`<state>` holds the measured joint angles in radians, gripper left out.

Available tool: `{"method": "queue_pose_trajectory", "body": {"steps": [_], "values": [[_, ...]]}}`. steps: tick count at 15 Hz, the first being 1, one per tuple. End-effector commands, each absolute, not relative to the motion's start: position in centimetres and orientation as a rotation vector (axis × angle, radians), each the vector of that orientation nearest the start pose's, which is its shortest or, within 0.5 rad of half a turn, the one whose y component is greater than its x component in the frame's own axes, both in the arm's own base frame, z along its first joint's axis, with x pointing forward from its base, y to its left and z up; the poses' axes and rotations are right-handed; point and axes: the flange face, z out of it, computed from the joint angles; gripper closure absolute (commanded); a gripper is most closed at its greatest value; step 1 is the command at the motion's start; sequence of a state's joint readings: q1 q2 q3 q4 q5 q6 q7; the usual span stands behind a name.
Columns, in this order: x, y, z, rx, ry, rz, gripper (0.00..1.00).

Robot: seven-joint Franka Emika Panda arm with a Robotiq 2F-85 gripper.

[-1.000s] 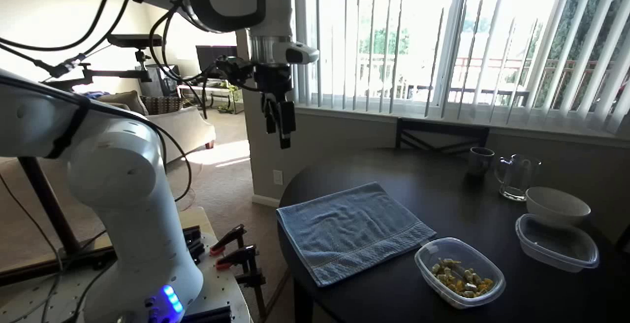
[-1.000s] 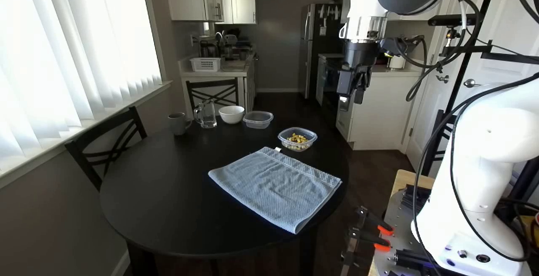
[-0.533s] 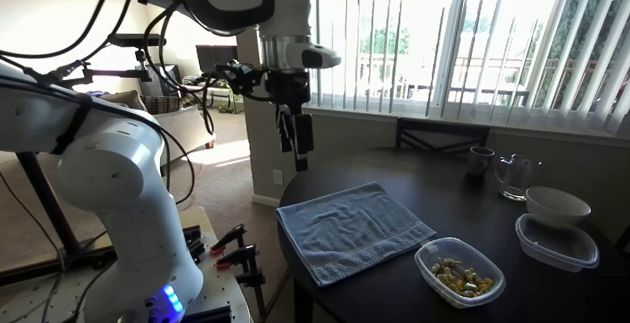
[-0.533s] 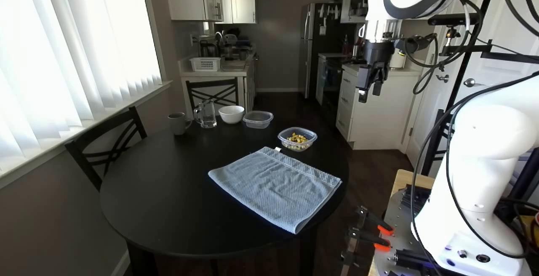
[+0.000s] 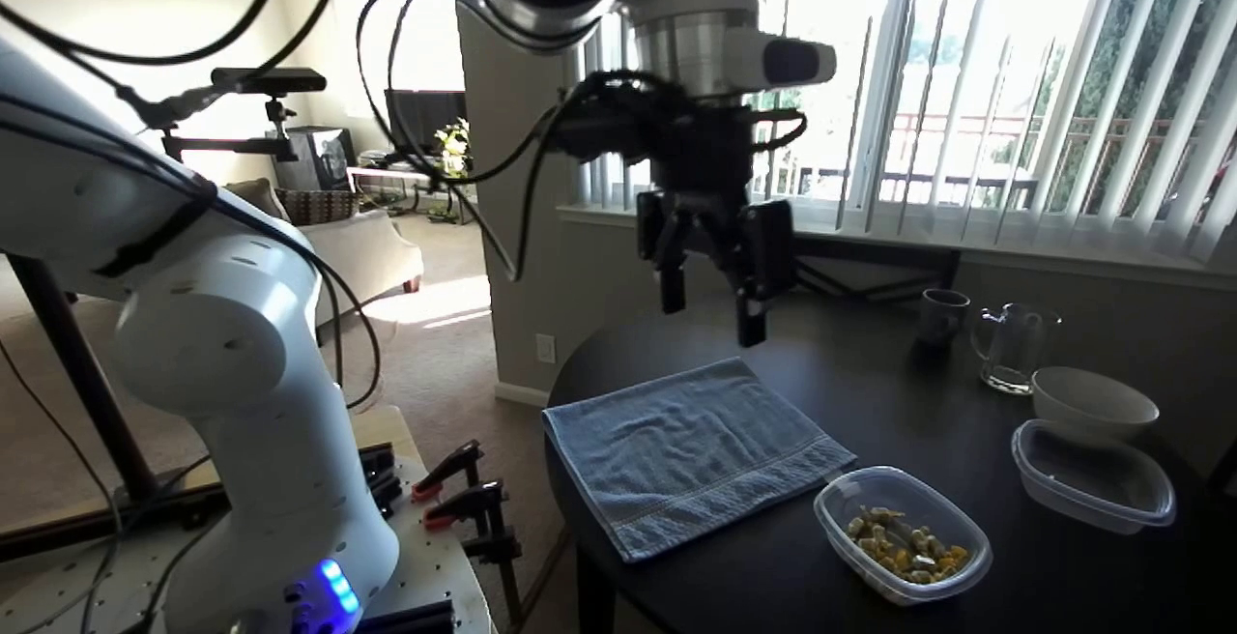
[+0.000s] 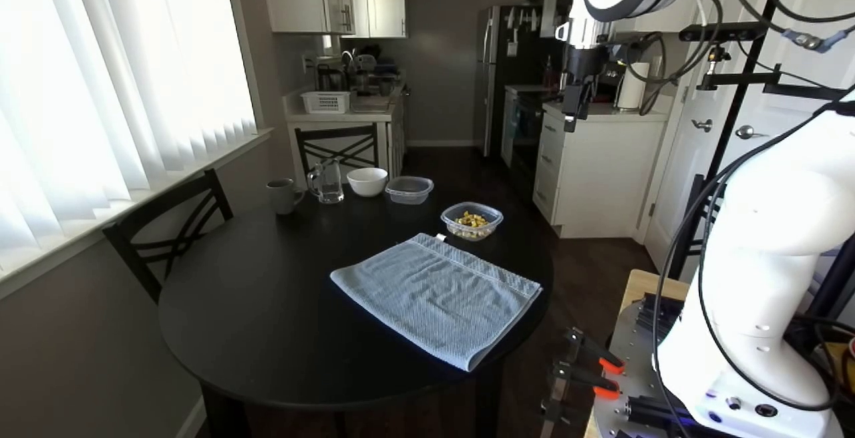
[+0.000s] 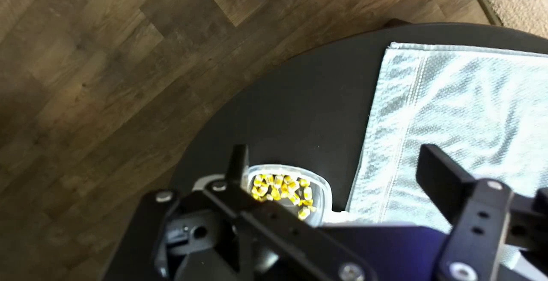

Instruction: Pour the contents of the bowl on the table

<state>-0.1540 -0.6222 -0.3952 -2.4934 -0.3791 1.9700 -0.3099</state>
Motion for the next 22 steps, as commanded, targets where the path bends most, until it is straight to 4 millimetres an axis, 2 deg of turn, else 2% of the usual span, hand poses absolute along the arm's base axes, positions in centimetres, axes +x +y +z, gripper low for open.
{"method": "queue_pose_trajectory", "body": {"steps": [1, 3, 6, 9, 12, 17, 19, 20, 22], "values": [[38.1, -24.3, 48.6, -3.328, -0.164, 0.093, 0.0], [39.6, -26.6, 46.9, -3.319, -0.18, 0.172, 0.0], [40.3, -30.9, 43.3, -3.294, -0.079, 0.297, 0.0], [41.9, -32.9, 40.8, -3.264, -0.055, 0.334, 0.0], [44.6, -32.7, 39.8, -3.261, -0.091, 0.288, 0.0], [49.6, -31.9, 40.6, -3.32, -0.139, 0.111, 0.0], [50.8, -31.3, 41.0, -3.324, -0.21, 0.085, 0.0], [49.8, -31.0, 40.8, -3.331, -0.15, 0.143, 0.0], [50.6, -30.8, 41.0, -3.338, -0.165, 0.129, 0.0]]}}
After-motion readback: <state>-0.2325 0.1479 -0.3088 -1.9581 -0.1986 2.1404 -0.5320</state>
